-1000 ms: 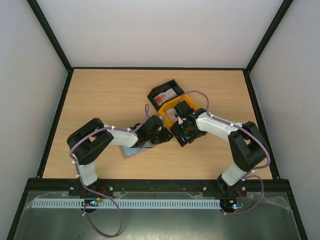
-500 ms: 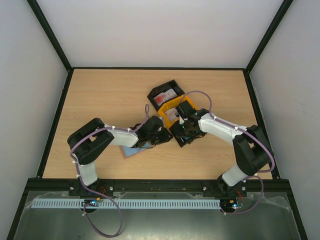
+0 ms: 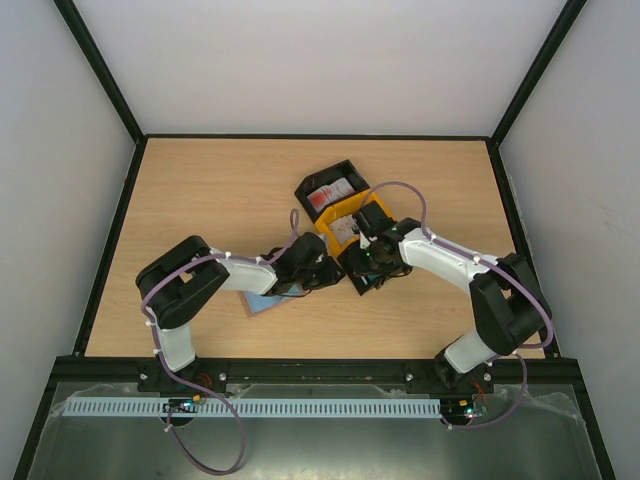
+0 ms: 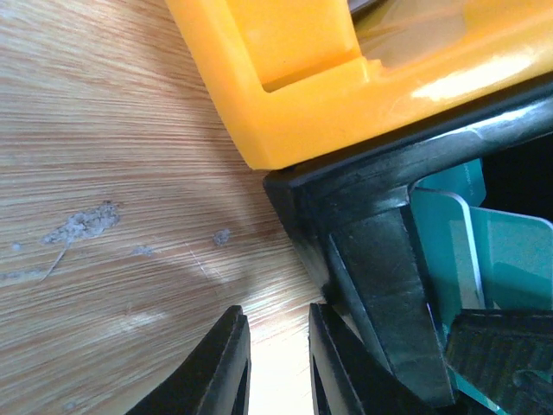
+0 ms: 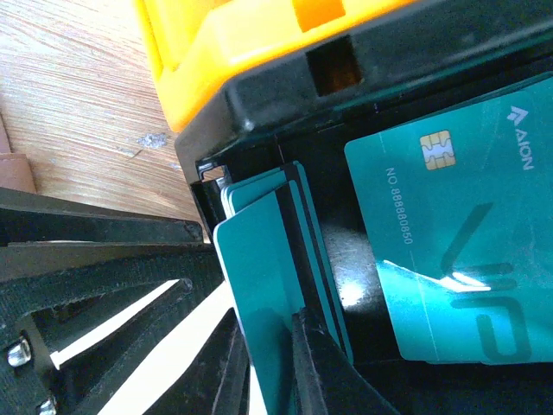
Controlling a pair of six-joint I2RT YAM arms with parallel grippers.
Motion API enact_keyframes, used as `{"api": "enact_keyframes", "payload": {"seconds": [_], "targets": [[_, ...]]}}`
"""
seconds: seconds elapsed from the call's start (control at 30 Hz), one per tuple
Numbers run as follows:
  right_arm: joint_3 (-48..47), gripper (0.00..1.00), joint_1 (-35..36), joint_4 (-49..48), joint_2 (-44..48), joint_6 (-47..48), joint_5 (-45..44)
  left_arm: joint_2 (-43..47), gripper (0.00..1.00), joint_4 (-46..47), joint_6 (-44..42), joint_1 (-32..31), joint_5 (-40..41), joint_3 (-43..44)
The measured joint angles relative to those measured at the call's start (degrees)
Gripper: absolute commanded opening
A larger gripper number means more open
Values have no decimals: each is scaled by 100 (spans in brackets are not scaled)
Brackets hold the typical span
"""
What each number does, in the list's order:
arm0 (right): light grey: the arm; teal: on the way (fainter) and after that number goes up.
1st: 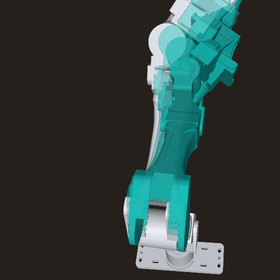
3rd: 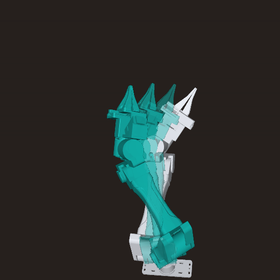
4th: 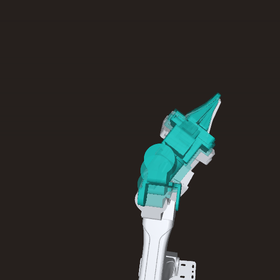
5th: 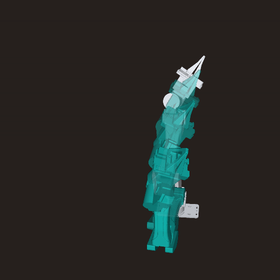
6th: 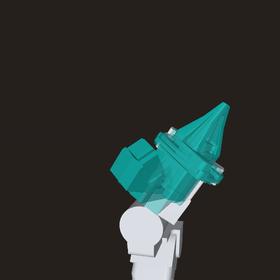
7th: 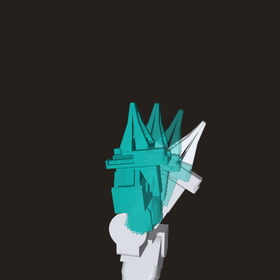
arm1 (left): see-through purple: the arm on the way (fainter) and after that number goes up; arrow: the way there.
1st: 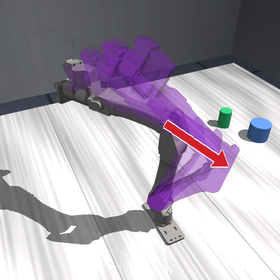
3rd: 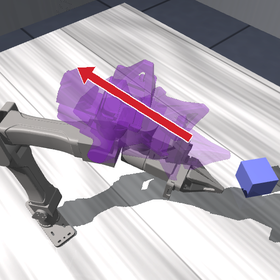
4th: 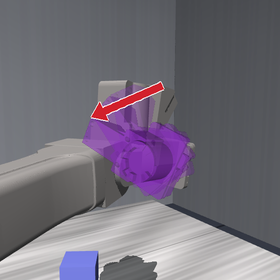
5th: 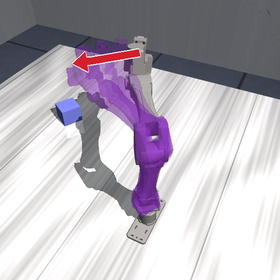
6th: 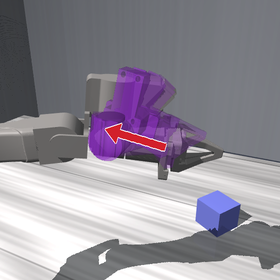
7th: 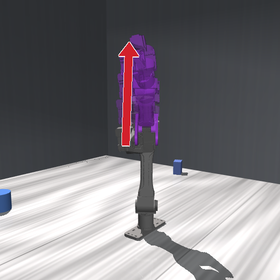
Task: Put the credit cards into the card holder
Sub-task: Pick up the credit card from the storage box.
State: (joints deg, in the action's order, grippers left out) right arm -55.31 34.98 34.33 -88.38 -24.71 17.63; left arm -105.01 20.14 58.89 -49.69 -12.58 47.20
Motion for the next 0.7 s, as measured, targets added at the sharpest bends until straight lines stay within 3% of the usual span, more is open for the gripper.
{"api": "enact_keyframes", "payload": {"seconds": [0.7], "targets": [[33,4,-2,63,341,-20,37,-37,22,-61,0,0,0,0]]}}
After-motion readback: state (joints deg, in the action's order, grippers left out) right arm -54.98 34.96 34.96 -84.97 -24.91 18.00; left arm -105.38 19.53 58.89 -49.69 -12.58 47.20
